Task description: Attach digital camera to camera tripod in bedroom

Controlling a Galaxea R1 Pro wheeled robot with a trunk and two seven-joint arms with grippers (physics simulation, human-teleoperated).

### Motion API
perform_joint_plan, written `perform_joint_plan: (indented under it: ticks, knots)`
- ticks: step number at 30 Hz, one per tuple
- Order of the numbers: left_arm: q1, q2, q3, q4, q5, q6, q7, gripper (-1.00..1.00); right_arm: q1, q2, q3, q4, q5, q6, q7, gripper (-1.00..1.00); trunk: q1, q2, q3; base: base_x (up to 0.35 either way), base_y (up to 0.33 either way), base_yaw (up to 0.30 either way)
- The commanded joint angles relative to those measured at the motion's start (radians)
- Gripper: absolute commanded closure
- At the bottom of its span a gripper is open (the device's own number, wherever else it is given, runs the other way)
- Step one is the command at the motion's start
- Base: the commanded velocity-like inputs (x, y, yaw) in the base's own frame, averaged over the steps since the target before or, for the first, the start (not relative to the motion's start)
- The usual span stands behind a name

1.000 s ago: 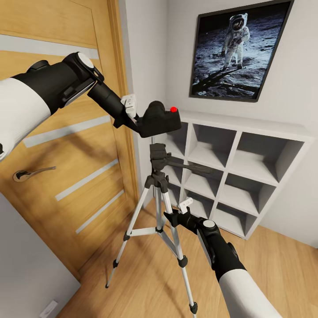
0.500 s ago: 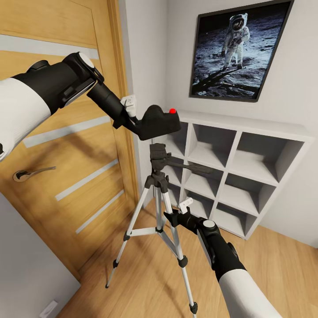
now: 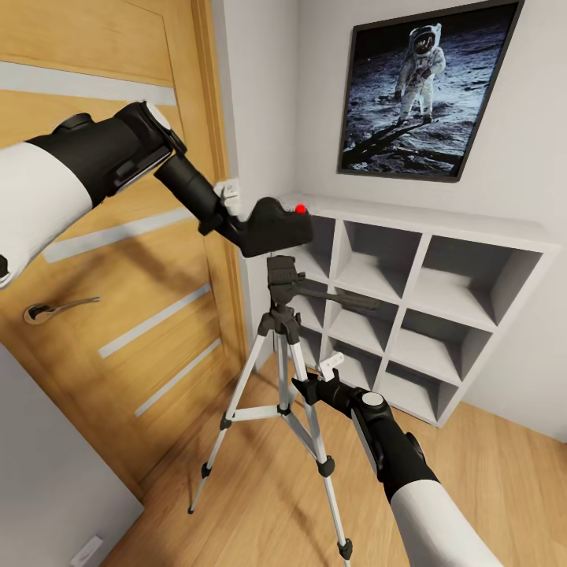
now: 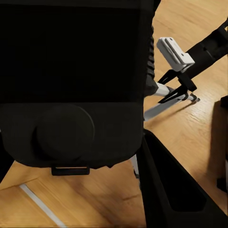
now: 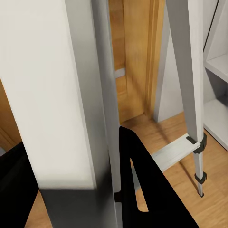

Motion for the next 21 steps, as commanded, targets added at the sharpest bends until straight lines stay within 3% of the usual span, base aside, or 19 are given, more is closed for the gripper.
perform_joint_plan:
  ticks: [1, 5, 11, 21]
  knots:
    - [-0.002, -0.002, -0.023, 0.003, 0.007, 0.011, -0.001, 1.0, 0.0, 0.0, -0.003, 0.046, 0.021, 0.003, 0.005, 1.0, 0.001, -0.002, -0.002, 0.0, 0.0, 0.0]
    - [-0.002, -0.019, -0.05, 0.014, 0.008, 0.019, -0.002, 1.0, 0.0, 0.001, -0.003, 0.047, 0.021, 0.003, 0.005, 1.0, 0.001, -0.002, -0.002, 0.0, 0.0, 0.0]
    - [-0.002, -0.049, -0.061, 0.047, 0.008, 0.021, -0.008, 1.0, -0.001, 0.001, -0.003, 0.051, 0.022, 0.002, 0.005, 1.0, 0.001, -0.002, -0.002, 0.0, 0.0, 0.0]
    - [-0.002, -0.06, -0.058, 0.066, 0.011, 0.011, -0.016, 1.0, -0.001, 0.001, -0.003, 0.052, 0.022, 0.002, 0.005, 1.0, 0.001, -0.002, -0.002, 0.0, 0.0, 0.0]
